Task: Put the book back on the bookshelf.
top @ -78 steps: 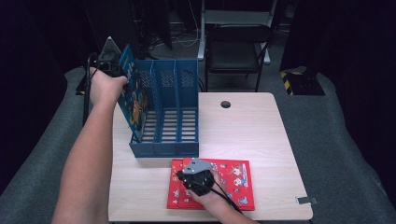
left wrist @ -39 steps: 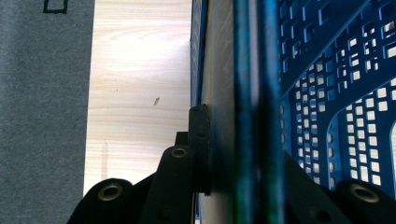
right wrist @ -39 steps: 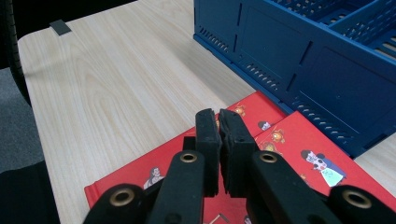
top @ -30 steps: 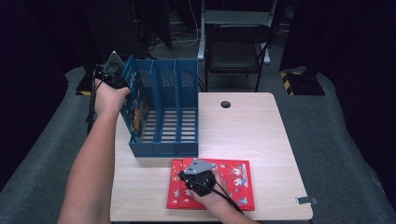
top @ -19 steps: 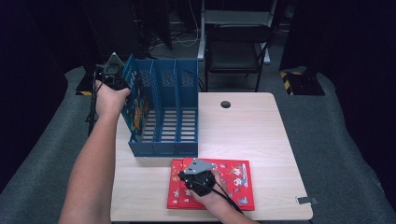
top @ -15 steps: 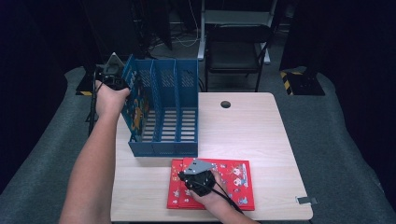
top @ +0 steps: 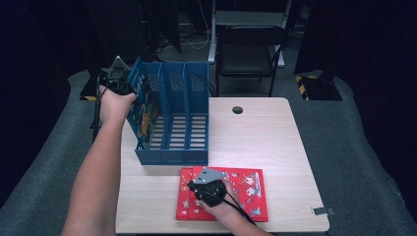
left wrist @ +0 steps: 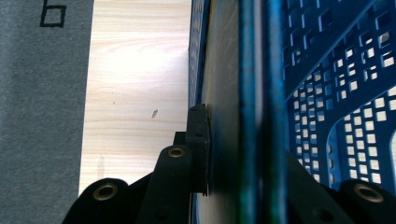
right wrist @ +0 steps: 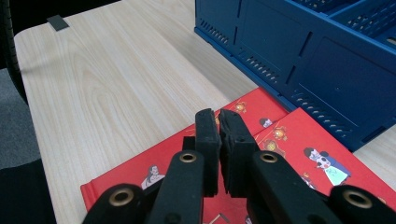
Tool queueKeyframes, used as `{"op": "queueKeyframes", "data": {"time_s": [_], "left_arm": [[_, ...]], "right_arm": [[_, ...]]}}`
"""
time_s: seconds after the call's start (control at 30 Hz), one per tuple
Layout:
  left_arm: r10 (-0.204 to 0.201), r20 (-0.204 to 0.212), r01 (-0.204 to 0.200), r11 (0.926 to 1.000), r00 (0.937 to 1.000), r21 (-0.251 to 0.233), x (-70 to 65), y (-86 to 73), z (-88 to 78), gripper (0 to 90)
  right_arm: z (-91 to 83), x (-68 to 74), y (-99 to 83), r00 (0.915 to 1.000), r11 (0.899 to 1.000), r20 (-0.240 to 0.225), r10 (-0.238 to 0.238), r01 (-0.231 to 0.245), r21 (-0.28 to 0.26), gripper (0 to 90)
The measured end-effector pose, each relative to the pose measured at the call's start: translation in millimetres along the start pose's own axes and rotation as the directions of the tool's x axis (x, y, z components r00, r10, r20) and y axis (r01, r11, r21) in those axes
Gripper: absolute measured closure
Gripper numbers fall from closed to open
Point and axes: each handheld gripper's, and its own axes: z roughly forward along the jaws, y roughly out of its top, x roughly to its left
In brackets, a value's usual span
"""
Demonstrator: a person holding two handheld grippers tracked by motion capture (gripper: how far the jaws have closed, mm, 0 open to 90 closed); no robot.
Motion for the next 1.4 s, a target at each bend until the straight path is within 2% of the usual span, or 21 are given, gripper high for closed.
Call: {"op": "queueKeyframes", "data": {"time_s": [0.53, 0.77, 1.07, 1.17, 1.2, 1.33, 1.4], "left_arm": [[-0.018, 0.031, 0.018, 0.9998, 0.9994, 0.008, 4.3, -1.2, -1.4, 70.0], [-0.018, 0.046, 0.019, 0.9998, 0.9988, -0.006, 2.5, -1.3, -3.0, 64.2], [-0.028, 0.078, 0.030, 0.9990, 0.9965, -0.032, 4.5, 0.4, -15.3, 56.6], [-0.047, 0.082, 0.050, 0.9982, 0.9955, -0.034, 5.7, -0.2, -16.7, 56.0], [-0.036, 0.081, 0.039, 0.9986, 0.9960, -0.035, 6.7, -0.2, -17.1, 55.9], [-0.039, 0.075, 0.042, 0.9982, 0.9964, -0.043, 7.3, -0.6, -20.6, 52.9], [-0.028, 0.077, 0.032, 0.9984, 0.9967, -0.048, 7.6, 0.0, -24.8, 52.0]], "right_arm": [[2.0, 1.7, -0.6, 1.0000, 1.000, -0.001, 0.005, -0.005, 0.001, 85.4], [1.8, 1.2, -1.0, 1.0000, 1.000, -0.003, -0.005, 0.005, 0.003, 84.8], [3.8, 2.1, -1.3, 0.9999, 1.000, -0.010, 0.008, -0.008, -0.001, 84.6], [5.0, 3.7, -1.2, 0.9999, 1.000, -0.009, 0.006, -0.006, -0.002, 84.6], [4.9, 3.8, -1.1, 0.9999, 1.000, -0.011, 0.004, -0.004, -0.001, 84.6], [4.3, 3.3, -0.8, 1.0000, 1.000, -0.007, 0.005, -0.005, 0.001, 84.6], [4.1, 2.6, -0.7, 0.9999, 1.000, -0.011, 0.007, -0.007, 0.001, 84.6]]}}
